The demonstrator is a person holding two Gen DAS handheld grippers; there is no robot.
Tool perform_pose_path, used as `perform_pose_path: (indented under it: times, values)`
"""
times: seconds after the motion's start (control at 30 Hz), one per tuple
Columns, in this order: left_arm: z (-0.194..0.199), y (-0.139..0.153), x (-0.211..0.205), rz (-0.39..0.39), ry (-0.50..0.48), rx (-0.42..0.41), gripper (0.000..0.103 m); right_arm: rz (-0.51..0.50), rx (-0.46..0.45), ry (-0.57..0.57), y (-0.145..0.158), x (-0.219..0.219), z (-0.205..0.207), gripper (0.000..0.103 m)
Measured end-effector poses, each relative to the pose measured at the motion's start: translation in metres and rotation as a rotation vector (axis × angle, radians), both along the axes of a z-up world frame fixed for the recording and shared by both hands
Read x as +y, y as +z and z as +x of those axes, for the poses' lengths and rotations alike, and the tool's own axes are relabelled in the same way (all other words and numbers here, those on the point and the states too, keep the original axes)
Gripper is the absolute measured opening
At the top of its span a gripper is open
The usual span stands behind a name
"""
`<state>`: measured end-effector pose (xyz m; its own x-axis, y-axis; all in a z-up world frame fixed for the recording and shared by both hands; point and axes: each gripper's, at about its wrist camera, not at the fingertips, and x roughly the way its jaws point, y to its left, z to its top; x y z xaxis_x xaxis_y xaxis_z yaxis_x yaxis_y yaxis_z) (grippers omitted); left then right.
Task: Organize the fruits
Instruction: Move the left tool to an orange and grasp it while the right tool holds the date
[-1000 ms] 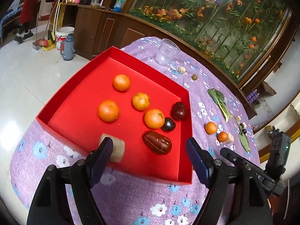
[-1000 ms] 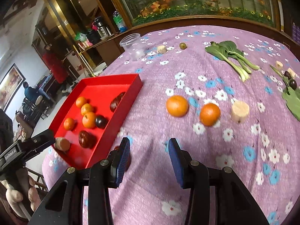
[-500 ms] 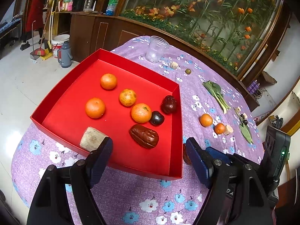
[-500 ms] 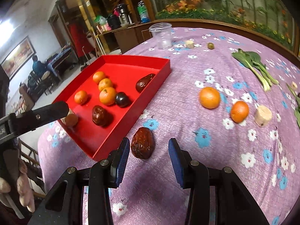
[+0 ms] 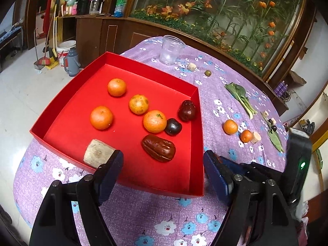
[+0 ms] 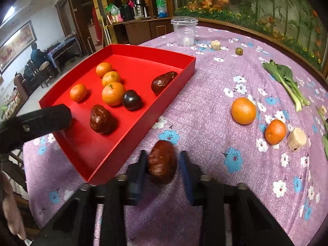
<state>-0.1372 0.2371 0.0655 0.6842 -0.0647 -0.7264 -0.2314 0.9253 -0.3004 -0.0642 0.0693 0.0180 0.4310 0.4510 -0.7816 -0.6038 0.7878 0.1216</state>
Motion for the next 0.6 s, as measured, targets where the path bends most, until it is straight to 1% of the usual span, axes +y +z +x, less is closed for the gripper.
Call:
perform_pose_path:
  times: [0.1,0.2,0.37,0.4,0.5,0.6]
  values:
    - [0.003,0.003,-0.004,0.01,-0.016,0.0,0.079,0.034,-0.009,-0.051,0.008,-0.021,0.005,0.031]
    - [0.007,0.005,-0.013,0.023,-0.045,-0.003,0.079,0.037,-0.015,-0.129,0.014,-0.059,0.01,0.032]
    - [0.022,0.002,-0.042,0.041,-0.121,0.009,0.079,0.076,0.038,-0.261,0.008,-0.123,0.023,0.032]
    - [0.026,0.002,-0.049,0.049,-0.141,0.009,0.079,0.087,0.045,-0.282,0.006,-0.133,0.025,0.033]
    - [0.038,0.003,-0.071,0.089,-0.188,0.011,0.079,0.145,0.065,-0.307,0.005,-0.15,0.031,0.035]
    - [0.048,0.003,-0.089,0.121,-0.22,0.015,0.079,0.151,0.051,-0.294,0.003,-0.15,0.033,0.035]
